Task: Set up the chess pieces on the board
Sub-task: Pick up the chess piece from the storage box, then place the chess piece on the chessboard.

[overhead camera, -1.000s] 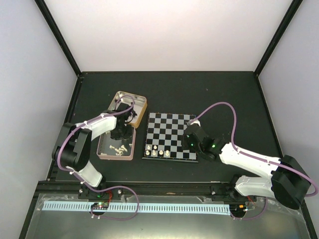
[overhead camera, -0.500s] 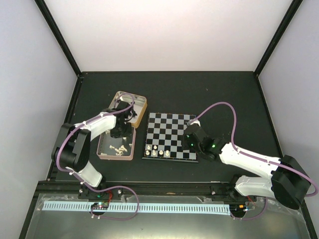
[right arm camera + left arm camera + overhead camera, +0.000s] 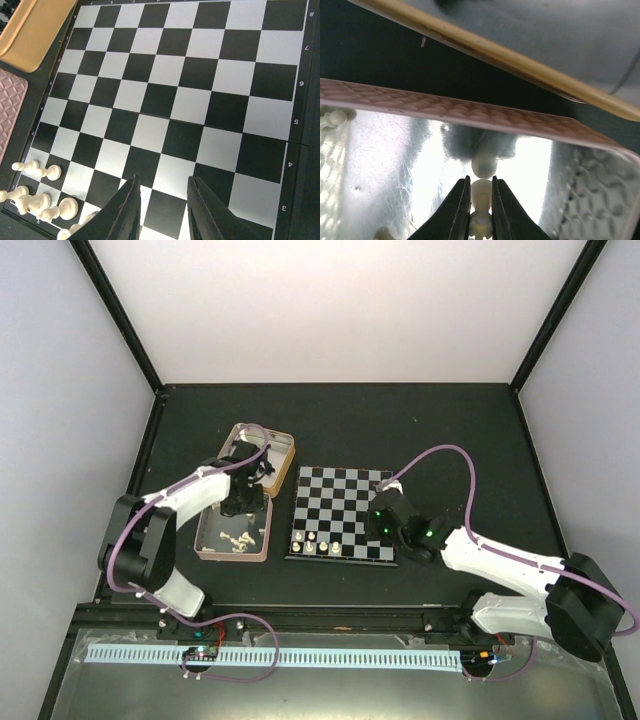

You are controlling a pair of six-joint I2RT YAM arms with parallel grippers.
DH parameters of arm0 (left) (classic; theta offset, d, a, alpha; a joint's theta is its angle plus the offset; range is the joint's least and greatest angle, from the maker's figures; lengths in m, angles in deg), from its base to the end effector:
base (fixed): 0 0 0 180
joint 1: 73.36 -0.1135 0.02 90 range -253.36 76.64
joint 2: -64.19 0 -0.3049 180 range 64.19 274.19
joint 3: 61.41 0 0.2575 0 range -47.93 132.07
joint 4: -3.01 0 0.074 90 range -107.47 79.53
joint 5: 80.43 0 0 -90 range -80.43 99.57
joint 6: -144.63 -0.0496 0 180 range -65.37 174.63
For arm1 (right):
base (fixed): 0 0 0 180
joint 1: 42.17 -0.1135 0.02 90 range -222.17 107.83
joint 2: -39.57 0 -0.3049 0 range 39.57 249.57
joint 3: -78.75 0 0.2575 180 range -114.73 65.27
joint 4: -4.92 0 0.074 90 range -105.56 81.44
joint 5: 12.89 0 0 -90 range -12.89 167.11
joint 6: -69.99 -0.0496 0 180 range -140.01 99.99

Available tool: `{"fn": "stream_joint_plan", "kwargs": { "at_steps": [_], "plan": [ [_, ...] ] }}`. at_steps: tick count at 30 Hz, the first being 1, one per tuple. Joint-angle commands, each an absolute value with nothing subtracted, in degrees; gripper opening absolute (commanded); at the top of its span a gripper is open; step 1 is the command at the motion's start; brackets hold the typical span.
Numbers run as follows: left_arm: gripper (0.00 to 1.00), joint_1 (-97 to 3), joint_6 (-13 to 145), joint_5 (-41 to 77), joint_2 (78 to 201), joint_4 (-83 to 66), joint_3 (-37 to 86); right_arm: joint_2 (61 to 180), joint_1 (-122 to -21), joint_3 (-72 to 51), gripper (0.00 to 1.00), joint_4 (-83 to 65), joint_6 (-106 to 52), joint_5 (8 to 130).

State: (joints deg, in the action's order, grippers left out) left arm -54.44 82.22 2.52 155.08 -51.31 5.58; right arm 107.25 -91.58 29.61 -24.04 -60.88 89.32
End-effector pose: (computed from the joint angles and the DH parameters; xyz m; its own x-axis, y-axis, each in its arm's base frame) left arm 0.2719 -0.0868 0.1934 -0.9588 -0.1572 -0.2366 -0.1647 0.9863 0.0119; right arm 0.1583 0.1687 0.2234 -0.7876 0.0637 -0.6129 -0.1771 0.9293 0.3242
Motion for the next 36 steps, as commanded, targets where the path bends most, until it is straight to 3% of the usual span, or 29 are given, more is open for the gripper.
{"fn": "stream_joint_plan", "kwargs": {
  "at_steps": [1, 10, 15, 26, 36],
  "plan": [
    [0.02, -52.0, 82.2, 3.5, 149.0, -52.2, 7.5, 104.4, -91.4, 29.4, 0.27, -24.2, -61.5, 92.5],
    [0.03, -40.0, 85.2, 10.1, 136.1, -48.2, 9.5, 94.0, -91.4, 29.3, 0.27, -31.6, -61.2, 100.3],
    [0.06, -30.6, 88.3, 14.7, 135.4, -41.7, 10.9, 83.1, -91.4, 28.0, 0.29, -39.4, -60.5, 108.4],
    [0.06, -13.0, 90.1, 9.1, 156.9, -46.2, 29.3, 65.1, -91.3, 24.6, 0.33, -51.4, -62.9, 117.8],
    [0.06, -8.2, 92.4, 10.8, 175.7, -53.5, 43.6, 60.5, -91.4, 24.8, 0.35, -53.8, -64.3, 118.2]
  ]
}}
